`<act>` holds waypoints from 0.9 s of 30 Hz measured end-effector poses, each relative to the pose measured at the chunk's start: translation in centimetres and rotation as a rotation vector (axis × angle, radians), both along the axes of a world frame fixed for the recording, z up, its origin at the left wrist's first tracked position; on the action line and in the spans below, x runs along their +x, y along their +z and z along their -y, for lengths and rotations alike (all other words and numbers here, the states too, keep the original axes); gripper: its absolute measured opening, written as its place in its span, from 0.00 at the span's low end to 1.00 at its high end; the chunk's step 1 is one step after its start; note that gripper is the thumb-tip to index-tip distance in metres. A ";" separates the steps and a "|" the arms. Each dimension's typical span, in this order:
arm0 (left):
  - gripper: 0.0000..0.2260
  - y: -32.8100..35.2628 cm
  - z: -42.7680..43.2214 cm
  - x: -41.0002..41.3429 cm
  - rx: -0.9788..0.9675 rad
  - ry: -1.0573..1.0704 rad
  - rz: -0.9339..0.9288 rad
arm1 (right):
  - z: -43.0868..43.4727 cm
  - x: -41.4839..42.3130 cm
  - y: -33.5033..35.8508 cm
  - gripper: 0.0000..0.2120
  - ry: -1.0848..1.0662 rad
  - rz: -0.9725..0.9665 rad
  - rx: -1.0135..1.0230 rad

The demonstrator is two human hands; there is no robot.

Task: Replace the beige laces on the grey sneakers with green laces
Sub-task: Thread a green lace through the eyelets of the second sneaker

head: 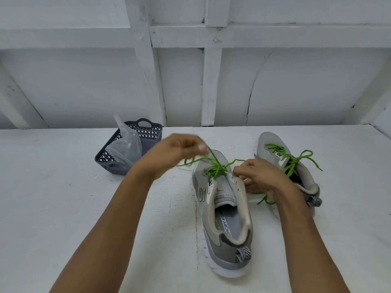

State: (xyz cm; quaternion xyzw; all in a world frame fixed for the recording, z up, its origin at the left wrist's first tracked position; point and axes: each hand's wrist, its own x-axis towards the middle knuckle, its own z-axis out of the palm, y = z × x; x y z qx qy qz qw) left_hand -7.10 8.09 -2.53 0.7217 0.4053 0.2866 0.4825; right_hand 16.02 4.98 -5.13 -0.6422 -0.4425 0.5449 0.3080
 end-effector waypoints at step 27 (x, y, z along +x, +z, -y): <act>0.11 -0.8 0.3 -2.1 -0.240 0.189 -0.244 | 0.4 -0.4 -0.9 0.07 -0.041 0.199 0.142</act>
